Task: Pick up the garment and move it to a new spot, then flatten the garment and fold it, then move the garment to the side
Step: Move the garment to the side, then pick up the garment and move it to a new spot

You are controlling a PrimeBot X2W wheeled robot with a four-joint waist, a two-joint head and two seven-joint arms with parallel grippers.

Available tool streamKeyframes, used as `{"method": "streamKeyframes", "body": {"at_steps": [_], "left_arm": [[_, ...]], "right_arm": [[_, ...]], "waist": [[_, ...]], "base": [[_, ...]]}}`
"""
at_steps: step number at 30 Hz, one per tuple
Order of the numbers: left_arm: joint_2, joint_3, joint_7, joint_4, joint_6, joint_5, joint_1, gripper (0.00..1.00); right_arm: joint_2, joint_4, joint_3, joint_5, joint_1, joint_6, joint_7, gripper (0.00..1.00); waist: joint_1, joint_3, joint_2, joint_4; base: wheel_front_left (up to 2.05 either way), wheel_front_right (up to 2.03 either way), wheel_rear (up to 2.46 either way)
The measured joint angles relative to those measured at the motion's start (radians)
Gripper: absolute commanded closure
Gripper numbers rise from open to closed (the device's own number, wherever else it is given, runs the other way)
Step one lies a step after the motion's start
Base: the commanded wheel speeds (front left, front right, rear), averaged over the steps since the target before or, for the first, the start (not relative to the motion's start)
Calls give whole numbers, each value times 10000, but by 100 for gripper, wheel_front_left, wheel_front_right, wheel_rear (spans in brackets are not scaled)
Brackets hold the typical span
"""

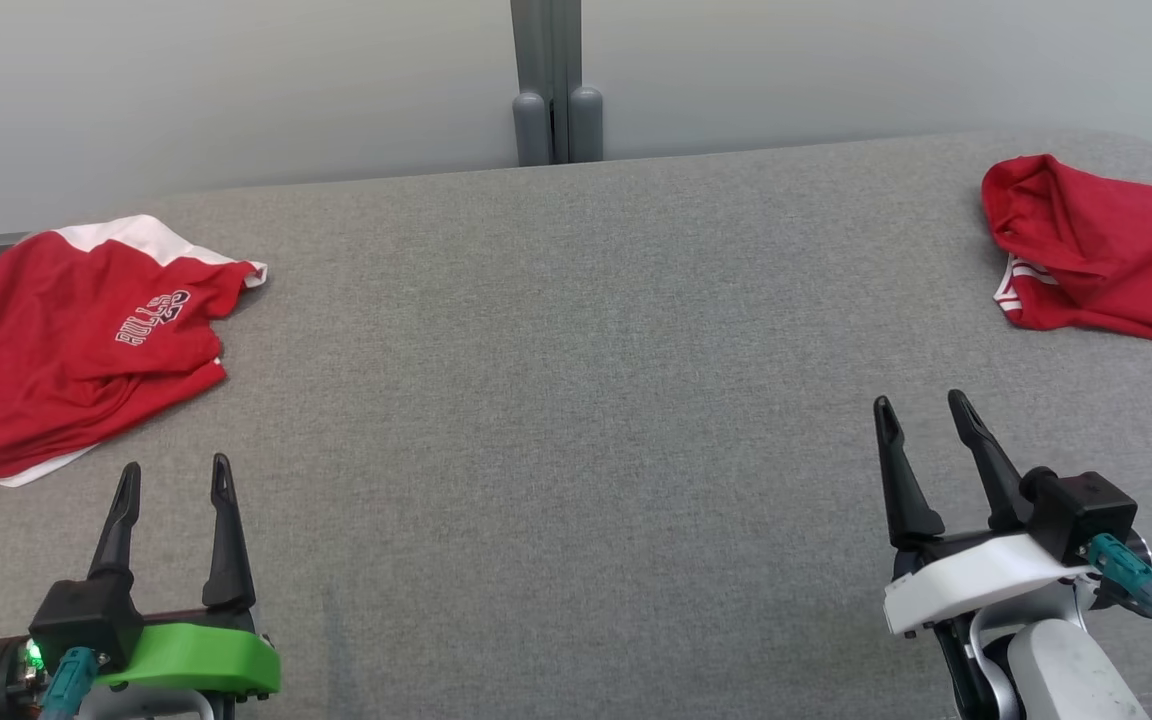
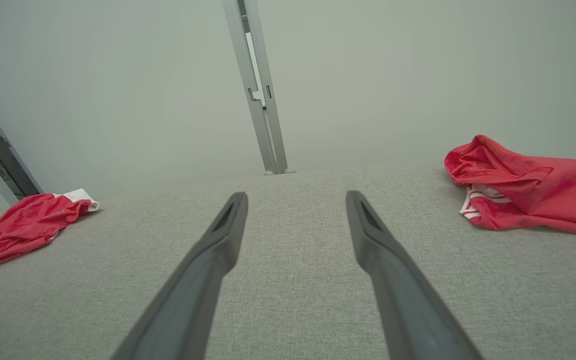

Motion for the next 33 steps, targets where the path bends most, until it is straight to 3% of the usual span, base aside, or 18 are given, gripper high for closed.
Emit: {"method": "streamKeyframes", "body": {"at_steps": [24,33], "left_arm": [[109,-169,314,10,-84,-251,118,0],[207,-178,516,-290,86,-272,129,0]], "right_arm": [[209,-10,-407,-441,320,0,242,0],[259,-234,-407,-600,423,0,504,0]], "waist": [[0,-309,0,183],[0,-303,0,514]], "base": [[0,0,0],[0,0,0]]}}
